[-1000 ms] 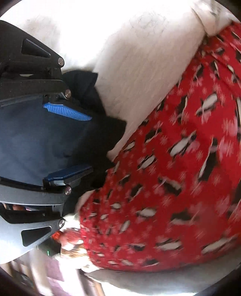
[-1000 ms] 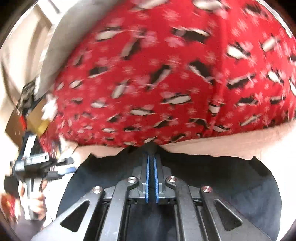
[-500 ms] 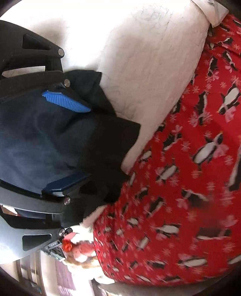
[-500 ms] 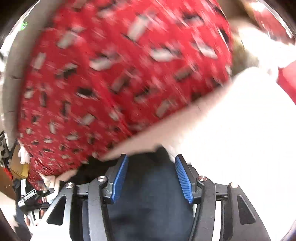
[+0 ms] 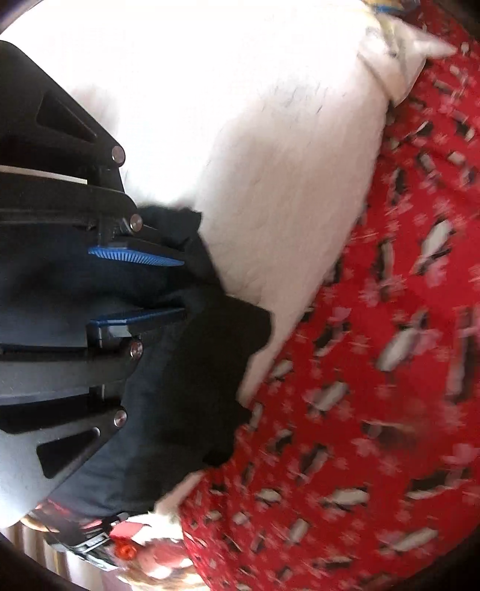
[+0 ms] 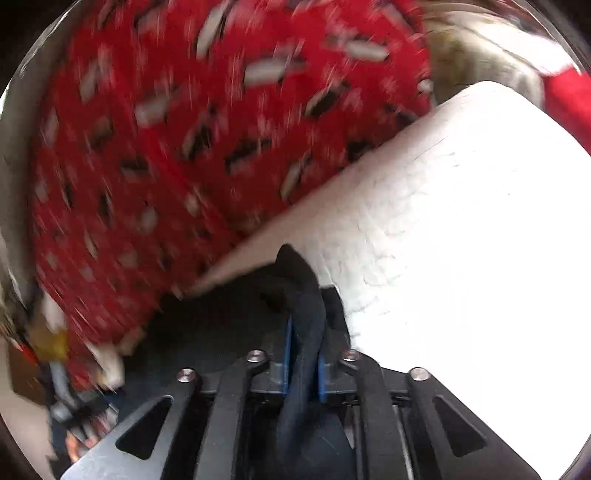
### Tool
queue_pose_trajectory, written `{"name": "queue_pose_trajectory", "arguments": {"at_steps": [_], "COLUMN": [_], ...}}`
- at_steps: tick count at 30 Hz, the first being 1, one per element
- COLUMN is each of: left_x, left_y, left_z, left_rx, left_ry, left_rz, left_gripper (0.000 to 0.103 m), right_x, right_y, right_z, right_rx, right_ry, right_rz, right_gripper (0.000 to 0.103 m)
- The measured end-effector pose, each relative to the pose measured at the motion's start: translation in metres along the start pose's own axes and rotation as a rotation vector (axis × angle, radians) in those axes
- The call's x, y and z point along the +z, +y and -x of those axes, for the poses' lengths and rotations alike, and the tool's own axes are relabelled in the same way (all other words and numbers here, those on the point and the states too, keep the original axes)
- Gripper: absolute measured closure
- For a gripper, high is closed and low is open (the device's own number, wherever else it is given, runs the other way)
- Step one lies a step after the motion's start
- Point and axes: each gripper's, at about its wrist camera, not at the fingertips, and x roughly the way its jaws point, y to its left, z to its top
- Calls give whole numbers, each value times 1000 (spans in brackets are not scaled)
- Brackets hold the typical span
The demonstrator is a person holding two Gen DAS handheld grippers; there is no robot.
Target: Fold large clothes
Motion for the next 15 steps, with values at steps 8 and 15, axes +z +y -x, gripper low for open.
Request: {"name": "queue_pose_trajectory", "arguments": {"at_steps": [8, 15], "left_x": [-12, -36], "left_y": [-27, -26], "left_z": [26, -19], "left_rx": [-150, 13], "left_ry": [-26, 19], "left_rz": [-65, -109], "left_gripper": [73, 77], "right_x": [4, -3], "right_y": [7, -6], "right_z": [5, -18], "right_rx": [-13, -57], "right_ry": [3, 74], "right_rz": [27, 103], "right_gripper": [45, 97]}}
